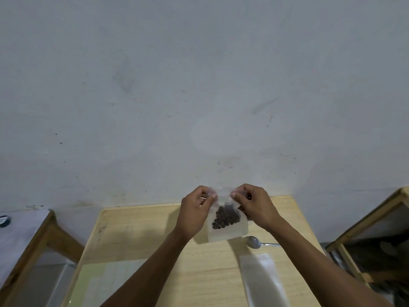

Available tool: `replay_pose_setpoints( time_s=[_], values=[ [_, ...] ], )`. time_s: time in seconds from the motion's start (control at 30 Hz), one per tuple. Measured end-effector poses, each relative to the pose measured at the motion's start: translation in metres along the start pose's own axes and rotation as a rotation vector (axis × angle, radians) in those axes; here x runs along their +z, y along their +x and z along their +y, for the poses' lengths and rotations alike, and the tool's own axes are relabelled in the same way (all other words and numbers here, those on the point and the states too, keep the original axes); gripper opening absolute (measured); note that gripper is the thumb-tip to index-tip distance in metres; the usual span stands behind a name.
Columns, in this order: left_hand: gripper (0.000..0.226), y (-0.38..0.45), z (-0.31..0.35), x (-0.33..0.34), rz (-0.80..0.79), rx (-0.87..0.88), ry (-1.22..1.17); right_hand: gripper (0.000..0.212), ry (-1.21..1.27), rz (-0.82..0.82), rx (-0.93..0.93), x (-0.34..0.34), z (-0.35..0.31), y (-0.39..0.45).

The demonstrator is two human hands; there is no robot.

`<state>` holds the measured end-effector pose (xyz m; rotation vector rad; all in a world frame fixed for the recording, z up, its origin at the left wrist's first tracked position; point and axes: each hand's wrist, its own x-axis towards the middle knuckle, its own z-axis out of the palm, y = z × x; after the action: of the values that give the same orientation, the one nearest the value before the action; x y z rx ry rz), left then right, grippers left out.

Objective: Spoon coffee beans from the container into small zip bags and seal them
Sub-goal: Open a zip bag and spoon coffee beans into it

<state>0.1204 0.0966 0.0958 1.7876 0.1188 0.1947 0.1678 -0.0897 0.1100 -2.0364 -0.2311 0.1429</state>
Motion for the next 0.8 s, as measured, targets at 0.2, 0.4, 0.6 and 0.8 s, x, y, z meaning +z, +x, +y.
replay_pose_setpoints(
  time_s=[0.2, 0.4, 0.6, 0.8],
  values=[
    [0.006, 0.001, -0.004, -0.002, 0.002, 0.025, 0.054, 0.008, 0.015, -0.141, -0.088, 0.001, -0.008, -0.001],
    [0.006, -0.002, -0.007, -0.002, 0.01, 0.084, 0.104, 0.007, -0.079, -0.042, -0.222, 0.009, -0.006, -0.002],
    [0.005, -0.004, -0.004, -0.001, 0.057, 0.181, 0.162, 0.006, -0.047, -0.023, -0.193, 0.018, -0.007, -0.004],
    [0.008, -0.004, -0.012, -0.008, 0.116, 0.174, 0.163, 0.007, -0.016, -0.071, -0.06, 0.012, -0.006, -0.001]
  ],
)
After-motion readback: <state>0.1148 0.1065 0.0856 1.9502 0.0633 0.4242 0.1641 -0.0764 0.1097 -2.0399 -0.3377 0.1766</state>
